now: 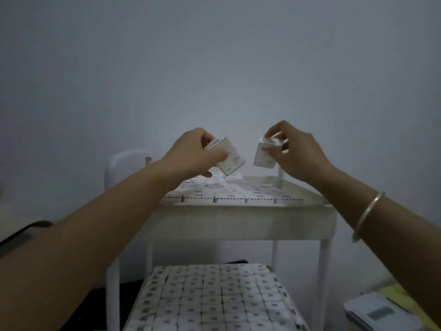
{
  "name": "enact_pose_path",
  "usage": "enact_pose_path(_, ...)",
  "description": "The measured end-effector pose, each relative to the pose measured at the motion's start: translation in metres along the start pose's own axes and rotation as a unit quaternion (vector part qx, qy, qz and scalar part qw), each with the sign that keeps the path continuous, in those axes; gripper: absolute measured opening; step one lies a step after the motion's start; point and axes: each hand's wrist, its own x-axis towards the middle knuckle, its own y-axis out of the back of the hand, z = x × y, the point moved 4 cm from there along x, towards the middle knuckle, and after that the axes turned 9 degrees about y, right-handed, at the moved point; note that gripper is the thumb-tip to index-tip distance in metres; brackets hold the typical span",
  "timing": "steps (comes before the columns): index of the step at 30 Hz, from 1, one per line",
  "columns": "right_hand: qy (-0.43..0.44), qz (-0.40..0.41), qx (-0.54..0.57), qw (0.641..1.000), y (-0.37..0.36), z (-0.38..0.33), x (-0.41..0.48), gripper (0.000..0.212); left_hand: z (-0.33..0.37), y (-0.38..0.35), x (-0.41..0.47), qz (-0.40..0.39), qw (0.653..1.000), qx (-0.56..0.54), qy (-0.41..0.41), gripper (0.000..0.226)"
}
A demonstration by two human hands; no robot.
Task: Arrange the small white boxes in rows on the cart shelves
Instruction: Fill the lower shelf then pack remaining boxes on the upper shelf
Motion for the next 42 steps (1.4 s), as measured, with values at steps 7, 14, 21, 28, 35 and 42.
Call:
enact_pose_path(7, -0.073, -0.106, 0.053, 0.990, -0.032, 0.025, 0.003, 0.016, -0.002, -0.028, 0.054, -0.013, 0.998, 0.060, -0.011, 0.017)
enact_pose_path(14, -0.153, -0.196, 0.109, 0.962, -0.053, 0.039, -0.005, 0.022, 0.013, -0.049, 0.085, -0.001, 0.981, 0.192, -0.035, 0.028)
enact_pose_path(21, -0.228, -0.233, 0.091, 0.941, -0.052, 0.042, -0.011, 0.021, 0.004, -0.077, 0.098, -0.117, 0.970, 0.210, -0.046, 0.031)
enact_pose_path(28, -0.276, -0.254, 0.093, 0.922, -0.056, 0.049, -0.013, 0.024, -0.001, -0.088, 0.098, -0.132, 0.964, 0.217, -0.083, 0.028)
enact_pose_path(35, -0.314, -0.229, 0.108, 0.915, -0.056, 0.055, -0.009, 0.021, -0.005, -0.095, 0.091, -0.156, 0.940, 0.290, -0.092, 0.022)
enact_pose_path(42, -0.218, -0.166, 0.094, 0.957, -0.053, 0.045, -0.008, 0.031, -0.009, -0.102, 0.079, -0.209, 0.919, 0.331, -0.038, 0.027)
